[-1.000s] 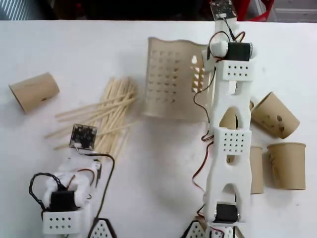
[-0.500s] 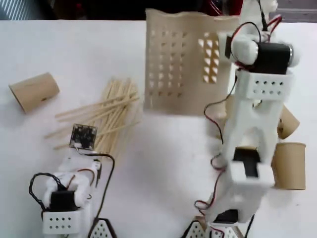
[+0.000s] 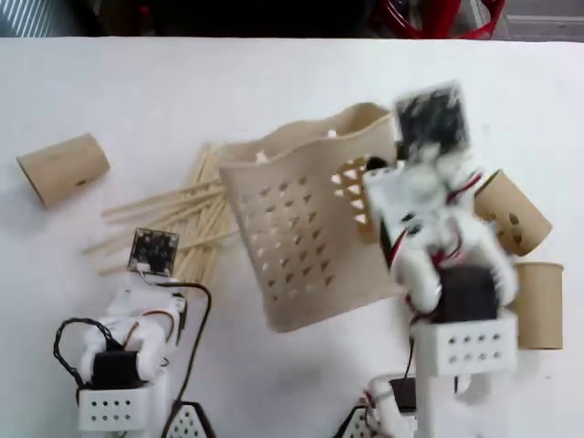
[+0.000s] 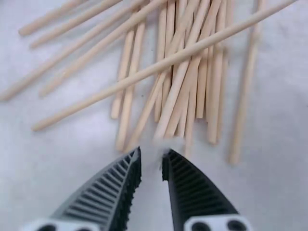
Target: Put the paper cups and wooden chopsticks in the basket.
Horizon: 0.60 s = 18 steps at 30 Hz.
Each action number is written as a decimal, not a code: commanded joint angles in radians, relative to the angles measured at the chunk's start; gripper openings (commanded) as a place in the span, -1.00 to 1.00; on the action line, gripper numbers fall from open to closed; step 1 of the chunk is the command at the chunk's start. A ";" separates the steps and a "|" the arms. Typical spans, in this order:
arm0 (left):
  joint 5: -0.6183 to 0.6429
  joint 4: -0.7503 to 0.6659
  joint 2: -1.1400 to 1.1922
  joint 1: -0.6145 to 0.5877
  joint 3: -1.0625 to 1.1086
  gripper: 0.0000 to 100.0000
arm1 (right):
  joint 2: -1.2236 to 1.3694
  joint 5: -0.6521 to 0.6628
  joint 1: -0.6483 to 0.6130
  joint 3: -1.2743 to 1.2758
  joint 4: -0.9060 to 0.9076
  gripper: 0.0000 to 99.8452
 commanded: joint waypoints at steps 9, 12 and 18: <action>-0.005 0.008 -0.001 0.001 0.000 -0.81 | -0.154 -0.193 -0.021 0.597 -0.849 -0.97; -0.005 0.008 -0.001 0.001 0.000 -0.81 | -0.156 -0.275 -0.016 0.647 -0.898 -0.97; -0.003 0.008 -0.001 -0.001 0.000 -0.81 | -0.165 -0.295 0.033 0.783 -0.905 -0.96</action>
